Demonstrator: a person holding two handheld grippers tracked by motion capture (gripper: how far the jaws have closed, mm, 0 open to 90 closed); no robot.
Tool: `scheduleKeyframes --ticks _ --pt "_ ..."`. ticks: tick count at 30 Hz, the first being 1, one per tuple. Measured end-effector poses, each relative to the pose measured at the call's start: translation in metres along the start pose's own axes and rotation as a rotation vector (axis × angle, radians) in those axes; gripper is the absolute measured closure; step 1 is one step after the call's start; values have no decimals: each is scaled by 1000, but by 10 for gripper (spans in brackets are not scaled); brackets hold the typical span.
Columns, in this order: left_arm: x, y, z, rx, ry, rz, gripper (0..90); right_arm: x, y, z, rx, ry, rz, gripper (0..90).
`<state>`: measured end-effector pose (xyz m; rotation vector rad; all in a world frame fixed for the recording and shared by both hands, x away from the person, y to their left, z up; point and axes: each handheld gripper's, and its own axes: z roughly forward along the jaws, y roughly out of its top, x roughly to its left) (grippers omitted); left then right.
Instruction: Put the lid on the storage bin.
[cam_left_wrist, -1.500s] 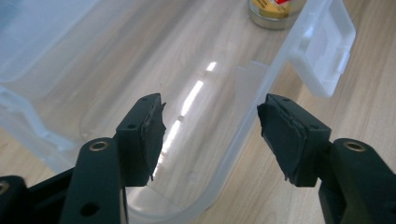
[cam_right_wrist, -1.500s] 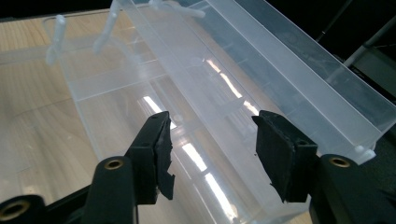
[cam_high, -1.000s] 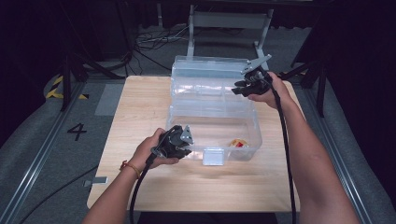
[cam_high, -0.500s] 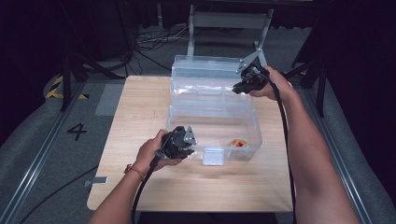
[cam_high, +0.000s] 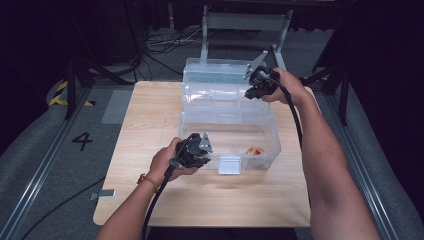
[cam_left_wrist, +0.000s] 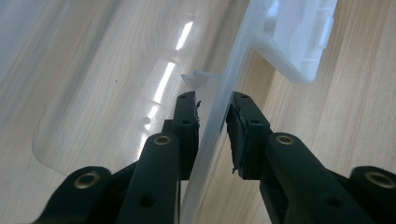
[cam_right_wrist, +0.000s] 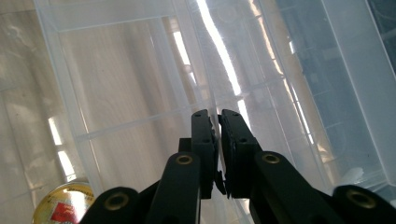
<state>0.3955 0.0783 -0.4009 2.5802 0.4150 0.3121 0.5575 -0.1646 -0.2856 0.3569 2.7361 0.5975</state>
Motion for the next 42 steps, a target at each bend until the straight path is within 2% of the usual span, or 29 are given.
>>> scheduleKeyframes --ticks 8,11,16,19,34,42 --pt "-1 0 0 1 -2 -17 740 3 1 -3 4 10 -10 863" --pt "0 1 0 8 -7 -27 740 7 2 -7 10 15 -28 868" --pt "0 1 0 12 -5 -20 739 17 2 -14 11 16 -73 878" --pt "-1 2 0 17 -1 -15 738 22 2 -16 11 -2 -82 878" --pt "-1 3 2 16 -1 -19 735 27 -5 -19 -37 6 -54 876" --pt "-1 3 3 27 -1 -17 728 32 -8 -22 -63 11 -62 876"
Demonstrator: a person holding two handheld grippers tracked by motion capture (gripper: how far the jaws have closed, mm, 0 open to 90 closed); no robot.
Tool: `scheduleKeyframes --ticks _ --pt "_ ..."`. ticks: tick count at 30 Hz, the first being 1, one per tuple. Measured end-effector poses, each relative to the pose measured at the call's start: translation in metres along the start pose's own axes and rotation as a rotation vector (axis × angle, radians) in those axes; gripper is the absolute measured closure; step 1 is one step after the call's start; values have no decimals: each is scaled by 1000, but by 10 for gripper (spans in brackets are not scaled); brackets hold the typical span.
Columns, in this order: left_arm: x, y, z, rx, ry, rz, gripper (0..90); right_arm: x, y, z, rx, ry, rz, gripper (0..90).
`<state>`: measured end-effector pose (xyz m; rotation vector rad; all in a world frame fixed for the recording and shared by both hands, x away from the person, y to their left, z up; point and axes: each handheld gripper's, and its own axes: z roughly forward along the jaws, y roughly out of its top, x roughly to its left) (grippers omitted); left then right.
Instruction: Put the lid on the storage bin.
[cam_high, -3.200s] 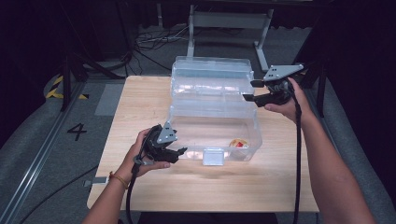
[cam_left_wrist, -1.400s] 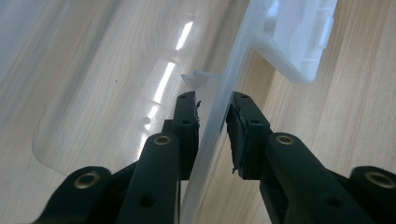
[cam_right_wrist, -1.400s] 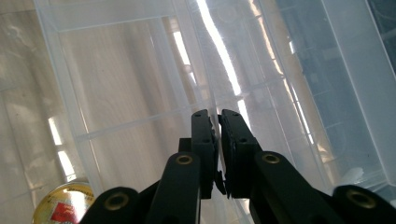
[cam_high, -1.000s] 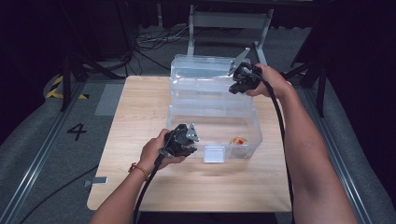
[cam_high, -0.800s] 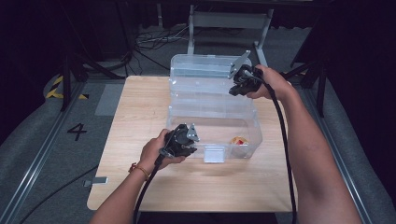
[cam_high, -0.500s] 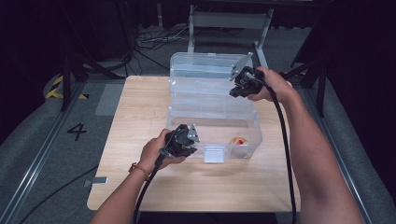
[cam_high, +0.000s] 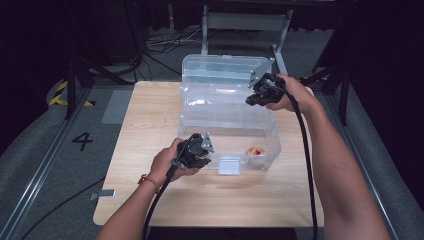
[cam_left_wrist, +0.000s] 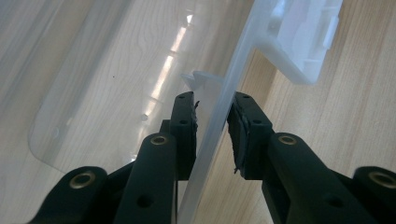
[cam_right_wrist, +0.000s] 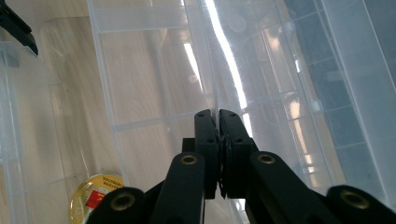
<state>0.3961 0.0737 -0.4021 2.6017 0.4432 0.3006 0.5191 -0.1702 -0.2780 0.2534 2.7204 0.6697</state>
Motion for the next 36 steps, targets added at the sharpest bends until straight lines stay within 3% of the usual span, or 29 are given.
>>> scheduleKeyframes --ticks 16,36 --pt "0 0 1 5 0 0 723 6 -4 -4 -29 16 -6 877" --pt "-1 0 1 2 1 -17 712 21 -9 -9 -48 1 -3 876"
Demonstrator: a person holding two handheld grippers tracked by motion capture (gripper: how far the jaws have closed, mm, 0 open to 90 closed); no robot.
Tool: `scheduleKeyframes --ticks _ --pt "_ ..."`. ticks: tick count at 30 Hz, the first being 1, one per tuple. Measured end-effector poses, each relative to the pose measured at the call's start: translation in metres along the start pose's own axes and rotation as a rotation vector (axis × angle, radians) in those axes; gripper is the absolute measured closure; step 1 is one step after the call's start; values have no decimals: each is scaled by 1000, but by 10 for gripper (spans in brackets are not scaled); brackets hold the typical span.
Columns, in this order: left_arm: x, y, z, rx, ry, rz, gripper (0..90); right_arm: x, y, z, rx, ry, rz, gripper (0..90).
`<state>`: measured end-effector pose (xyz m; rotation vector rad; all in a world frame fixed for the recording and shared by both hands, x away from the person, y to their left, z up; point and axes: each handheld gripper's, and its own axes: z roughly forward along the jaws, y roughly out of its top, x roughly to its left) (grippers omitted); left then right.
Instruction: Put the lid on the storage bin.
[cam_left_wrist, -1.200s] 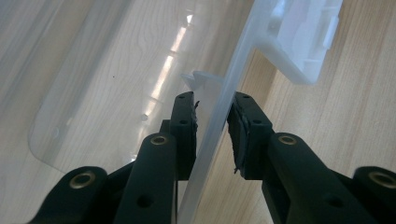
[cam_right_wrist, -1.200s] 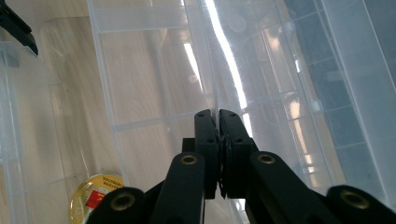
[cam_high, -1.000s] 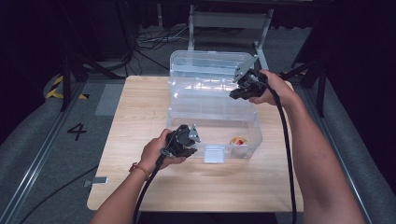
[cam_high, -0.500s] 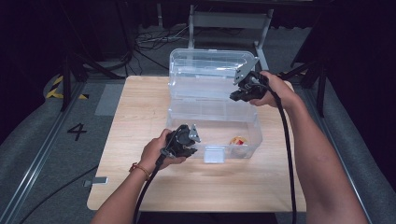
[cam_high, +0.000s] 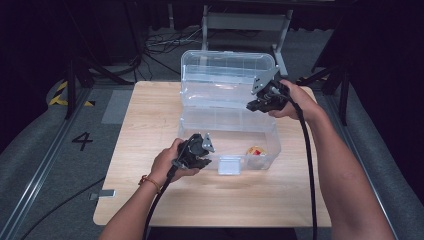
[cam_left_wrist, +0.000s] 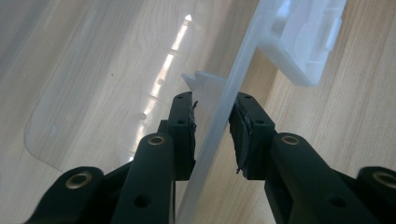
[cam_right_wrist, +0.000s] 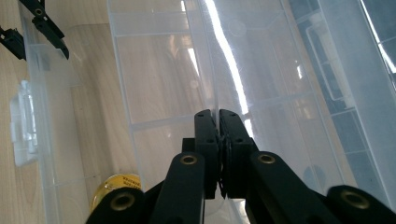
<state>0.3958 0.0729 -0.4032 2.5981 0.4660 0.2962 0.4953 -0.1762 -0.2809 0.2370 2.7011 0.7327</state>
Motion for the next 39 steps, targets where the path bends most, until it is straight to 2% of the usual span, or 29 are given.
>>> scheduleKeyframes --ticks 9,18,22,26,39 --pt "0 0 0 -4 4 1 708 9 -4 -3 -18 -4 -2 871" --pt "-1 -1 0 -10 7 1 705 17 -11 -4 -61 7 14 864" --pt "-1 -2 0 -33 7 -11 698 21 -13 -5 -69 6 12 858" --pt "-2 -3 0 -35 11 -10 692 25 -14 -4 -80 3 13 851" --pt "-5 -5 1 -57 44 2 672 29 -17 -3 -109 3 27 839"
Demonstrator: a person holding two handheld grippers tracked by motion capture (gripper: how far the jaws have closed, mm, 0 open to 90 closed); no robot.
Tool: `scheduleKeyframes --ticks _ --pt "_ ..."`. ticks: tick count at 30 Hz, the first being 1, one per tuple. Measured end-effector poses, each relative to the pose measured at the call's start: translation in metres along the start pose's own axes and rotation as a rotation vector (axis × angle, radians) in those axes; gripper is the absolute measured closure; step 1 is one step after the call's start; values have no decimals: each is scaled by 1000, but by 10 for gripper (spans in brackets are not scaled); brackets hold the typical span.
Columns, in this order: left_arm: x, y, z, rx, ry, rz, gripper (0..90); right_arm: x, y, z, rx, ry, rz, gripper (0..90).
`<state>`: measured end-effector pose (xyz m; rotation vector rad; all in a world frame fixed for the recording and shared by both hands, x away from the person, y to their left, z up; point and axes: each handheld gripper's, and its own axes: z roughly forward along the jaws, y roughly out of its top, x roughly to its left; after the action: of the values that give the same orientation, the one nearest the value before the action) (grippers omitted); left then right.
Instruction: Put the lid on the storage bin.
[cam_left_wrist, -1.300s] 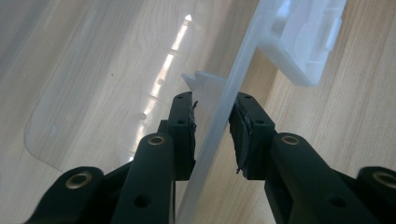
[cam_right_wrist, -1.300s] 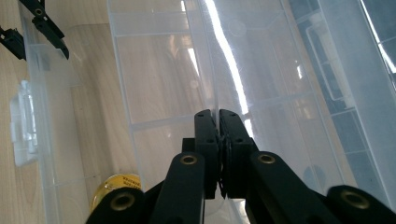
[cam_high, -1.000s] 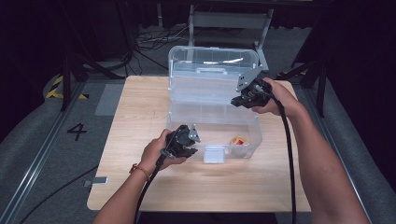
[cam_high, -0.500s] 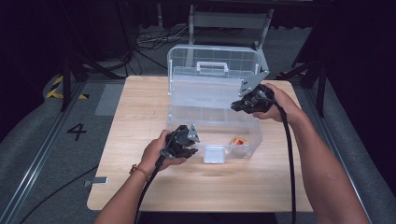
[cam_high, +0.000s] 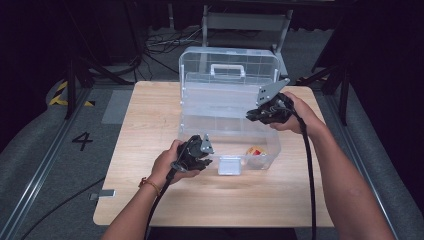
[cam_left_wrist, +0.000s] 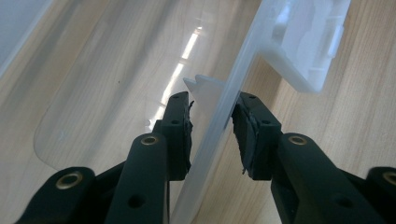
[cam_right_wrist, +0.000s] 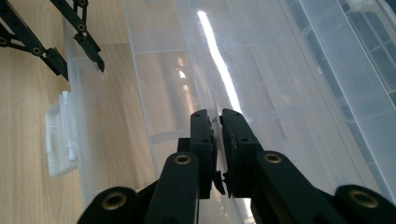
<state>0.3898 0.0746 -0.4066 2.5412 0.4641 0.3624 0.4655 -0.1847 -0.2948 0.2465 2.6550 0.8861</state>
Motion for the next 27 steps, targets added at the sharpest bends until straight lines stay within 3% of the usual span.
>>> scheduleKeyframes --ticks 5,15,18,27 --pt "-2 0 0 0 20 16 663 4 -2 0 -8 -4 12 833" --pt "-1 3 -4 -13 14 33 680 9 -6 0 -25 -12 28 819" --pt "1 3 -8 -34 1 12 681 9 -6 -1 -24 -11 29 819" --pt "1 6 -15 -12 14 42 682 12 -8 -1 -31 -15 33 814"
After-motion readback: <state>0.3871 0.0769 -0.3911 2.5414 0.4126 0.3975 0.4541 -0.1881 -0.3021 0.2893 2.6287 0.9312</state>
